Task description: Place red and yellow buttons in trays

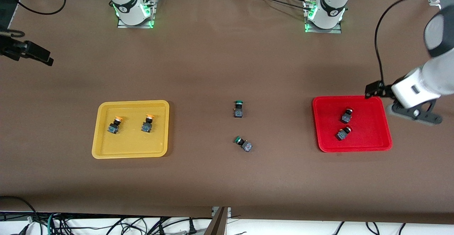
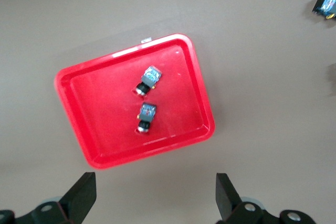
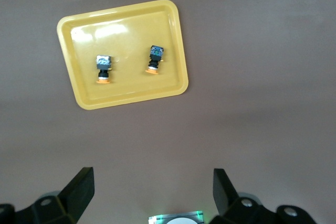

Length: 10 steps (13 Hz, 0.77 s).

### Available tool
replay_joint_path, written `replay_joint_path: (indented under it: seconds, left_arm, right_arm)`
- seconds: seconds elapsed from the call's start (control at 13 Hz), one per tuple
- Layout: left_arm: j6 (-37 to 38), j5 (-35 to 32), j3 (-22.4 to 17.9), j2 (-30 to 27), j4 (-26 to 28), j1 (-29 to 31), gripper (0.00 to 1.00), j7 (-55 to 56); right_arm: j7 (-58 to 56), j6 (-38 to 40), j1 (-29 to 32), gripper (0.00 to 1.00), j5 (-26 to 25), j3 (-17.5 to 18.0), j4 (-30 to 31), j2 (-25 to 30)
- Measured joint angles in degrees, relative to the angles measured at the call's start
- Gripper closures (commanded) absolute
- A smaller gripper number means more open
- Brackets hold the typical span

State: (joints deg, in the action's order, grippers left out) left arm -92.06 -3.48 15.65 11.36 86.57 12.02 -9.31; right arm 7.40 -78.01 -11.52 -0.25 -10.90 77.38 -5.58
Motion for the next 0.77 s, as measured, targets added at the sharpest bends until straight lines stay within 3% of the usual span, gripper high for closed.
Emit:
replay_joint_path:
  seconds: [0.23, 0.38, 0.54, 0.77]
  left_arm:
    - [5.0, 0.0, -0.7, -1.4, -2.2, 0.1, 0.0, 0.6]
    - [4.5, 0.0, -4.9, -1.6, -1.8, -2.6, 0.0, 2.4]
    - [-0.3, 0.1, -12.5, -4.5, 2.2, -8.7, 0.0, 5.9]
    - [-4.8, 0.1, -14.3, -10.9, 10.7, -10.5, 0.0, 8.0]
  right_arm:
    - [0.0, 1.1, 0.4, 0.0, -0.1, 2.7, 0.8, 0.4]
    - [0.0, 1.1, 0.9, 0.0, -0.1, 2.7, 0.9, 0.0]
    - [0.0, 1.1, 1.2, 0.0, -0.1, 2.6, 1.0, -0.2]
    - [0.0, 1.1, 1.2, 0.0, -0.1, 2.6, 1.0, -0.3]
